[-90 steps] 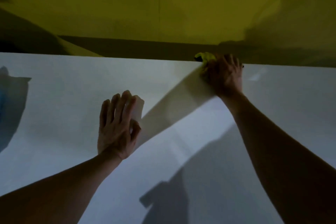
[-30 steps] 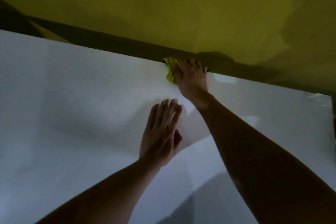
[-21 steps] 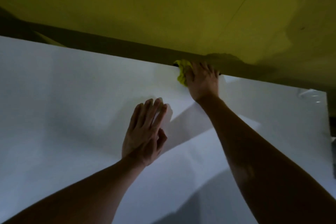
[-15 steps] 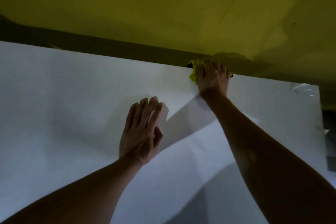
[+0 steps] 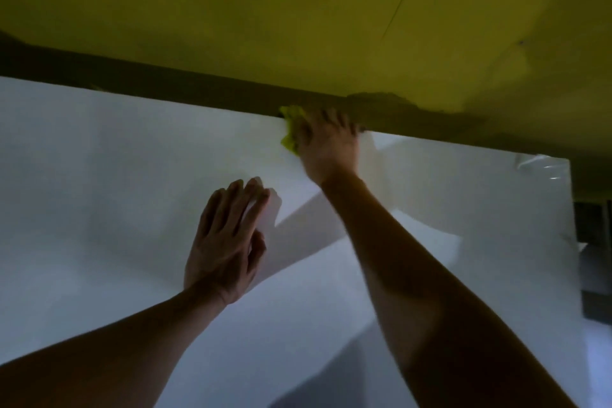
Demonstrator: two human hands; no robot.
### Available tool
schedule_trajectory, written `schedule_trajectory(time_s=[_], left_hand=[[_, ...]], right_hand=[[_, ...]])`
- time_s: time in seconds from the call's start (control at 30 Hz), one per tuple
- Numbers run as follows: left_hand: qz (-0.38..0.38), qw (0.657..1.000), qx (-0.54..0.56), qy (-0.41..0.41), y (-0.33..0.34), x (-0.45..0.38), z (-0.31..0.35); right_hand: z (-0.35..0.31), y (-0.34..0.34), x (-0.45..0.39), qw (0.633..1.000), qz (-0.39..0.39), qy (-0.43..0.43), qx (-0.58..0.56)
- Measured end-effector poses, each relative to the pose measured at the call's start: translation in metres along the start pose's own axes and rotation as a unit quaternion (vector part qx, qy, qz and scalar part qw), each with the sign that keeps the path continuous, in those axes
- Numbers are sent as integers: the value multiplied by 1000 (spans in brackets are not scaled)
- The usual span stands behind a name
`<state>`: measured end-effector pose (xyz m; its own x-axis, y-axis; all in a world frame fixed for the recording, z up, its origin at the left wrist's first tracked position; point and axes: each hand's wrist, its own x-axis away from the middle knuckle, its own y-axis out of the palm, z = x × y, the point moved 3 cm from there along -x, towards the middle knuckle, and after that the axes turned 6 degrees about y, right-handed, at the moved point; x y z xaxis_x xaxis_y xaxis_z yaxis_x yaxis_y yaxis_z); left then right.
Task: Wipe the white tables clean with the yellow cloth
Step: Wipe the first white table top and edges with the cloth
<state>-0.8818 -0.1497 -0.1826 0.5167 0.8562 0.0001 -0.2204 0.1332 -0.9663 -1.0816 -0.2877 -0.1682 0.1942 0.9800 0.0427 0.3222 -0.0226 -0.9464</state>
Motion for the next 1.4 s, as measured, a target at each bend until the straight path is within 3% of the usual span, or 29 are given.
schedule_trajectory(time_s=[0.13, 0.23, 0.37, 0.53, 0.63, 0.77, 0.97, 1.07, 1.17, 1.4], left_hand=[[-7, 1000, -1, -7, -2, 0, 2], [-12, 1000, 3, -13, -4, 0, 2], [-7, 1000, 5, -9, -5, -1, 2], [-3, 1000, -4, -11, -5, -1, 2], [4, 1000, -8, -9, -4, -1, 2], [12, 1000, -6, -1, -6, 0, 1], [21, 1000, 3, -2, -9, 0, 1], [25, 1000, 10, -3, -10, 1, -1], [24, 1000, 15, -6, -9, 1, -3], [26, 1000, 12, 4, -9, 1, -6]], right_hand=[[115, -46, 12, 995, 49, 82, 2], [138, -52, 12, 988, 61, 145, -8], [86, -29, 8, 986, 58, 153, -9], [-52, 11, 5, 999, 15, 16, -27], [-73, 17, 3, 999, 27, -19, -39], [-22, 4, 7, 998, 30, -25, -57], [137, -54, 16, 993, 92, 77, -6], [160, -57, 13, 985, 86, 145, -18], [133, -47, 14, 979, 112, 168, -30], [-37, 3, 17, 996, 51, 37, -55]])
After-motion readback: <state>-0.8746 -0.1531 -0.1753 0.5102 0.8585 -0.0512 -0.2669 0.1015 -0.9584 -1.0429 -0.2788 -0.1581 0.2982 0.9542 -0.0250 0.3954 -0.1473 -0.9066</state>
